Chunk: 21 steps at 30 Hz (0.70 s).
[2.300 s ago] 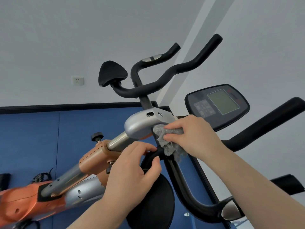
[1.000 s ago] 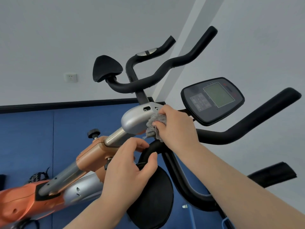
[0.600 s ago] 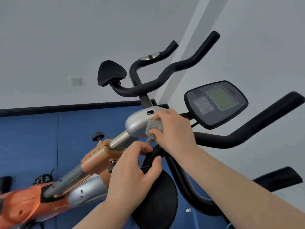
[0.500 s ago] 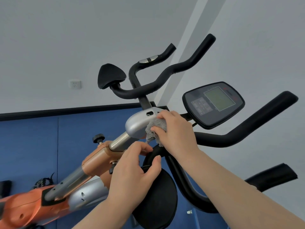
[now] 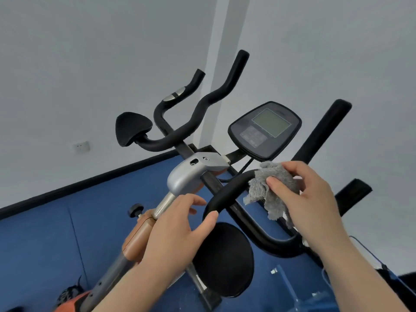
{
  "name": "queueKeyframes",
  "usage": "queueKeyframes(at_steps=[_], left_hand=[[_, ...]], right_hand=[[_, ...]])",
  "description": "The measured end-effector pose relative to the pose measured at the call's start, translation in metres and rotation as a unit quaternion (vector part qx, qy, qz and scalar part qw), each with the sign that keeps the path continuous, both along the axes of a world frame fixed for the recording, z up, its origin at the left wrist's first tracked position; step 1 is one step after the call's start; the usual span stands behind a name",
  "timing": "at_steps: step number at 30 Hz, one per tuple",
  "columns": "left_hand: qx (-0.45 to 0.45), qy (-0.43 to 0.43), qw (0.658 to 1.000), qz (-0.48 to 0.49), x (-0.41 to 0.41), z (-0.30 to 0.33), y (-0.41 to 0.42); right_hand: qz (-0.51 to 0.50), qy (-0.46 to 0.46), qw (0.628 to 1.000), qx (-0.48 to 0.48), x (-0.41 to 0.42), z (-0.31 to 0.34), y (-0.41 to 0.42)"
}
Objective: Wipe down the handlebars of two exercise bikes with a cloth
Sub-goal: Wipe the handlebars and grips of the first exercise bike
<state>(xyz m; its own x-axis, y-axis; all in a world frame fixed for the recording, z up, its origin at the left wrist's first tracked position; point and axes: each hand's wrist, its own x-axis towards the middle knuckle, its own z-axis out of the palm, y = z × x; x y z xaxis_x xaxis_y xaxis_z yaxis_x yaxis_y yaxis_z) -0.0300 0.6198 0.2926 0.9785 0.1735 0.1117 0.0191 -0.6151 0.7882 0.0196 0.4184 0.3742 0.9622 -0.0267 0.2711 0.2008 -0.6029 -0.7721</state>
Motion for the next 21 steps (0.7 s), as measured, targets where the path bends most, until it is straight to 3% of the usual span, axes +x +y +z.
queueKeyframes(at_steps=[4, 7, 12, 21], left_hand=[[-0.044, 0.003, 0.999, -0.032, -0.006, 0.002, 0.008], [-0.033, -0.004, 0.999, -0.04, -0.021, 0.002, 0.001], [0.028, -0.038, 0.999, -0.009, -0.062, -0.001, -0.02], [0.022, -0.04, 0.994, 0.101, -0.174, -0.009, -0.05]], right_hand=[[-0.06, 0.027, 0.997, 0.035, -0.041, -0.015, -0.01], [-0.052, 0.03, 0.998, 0.021, -0.066, -0.024, -0.016], [0.006, -0.011, 1.0, 0.009, -0.102, -0.024, -0.022], [0.157, -0.018, 0.987, -0.015, -0.176, -0.032, -0.041]])
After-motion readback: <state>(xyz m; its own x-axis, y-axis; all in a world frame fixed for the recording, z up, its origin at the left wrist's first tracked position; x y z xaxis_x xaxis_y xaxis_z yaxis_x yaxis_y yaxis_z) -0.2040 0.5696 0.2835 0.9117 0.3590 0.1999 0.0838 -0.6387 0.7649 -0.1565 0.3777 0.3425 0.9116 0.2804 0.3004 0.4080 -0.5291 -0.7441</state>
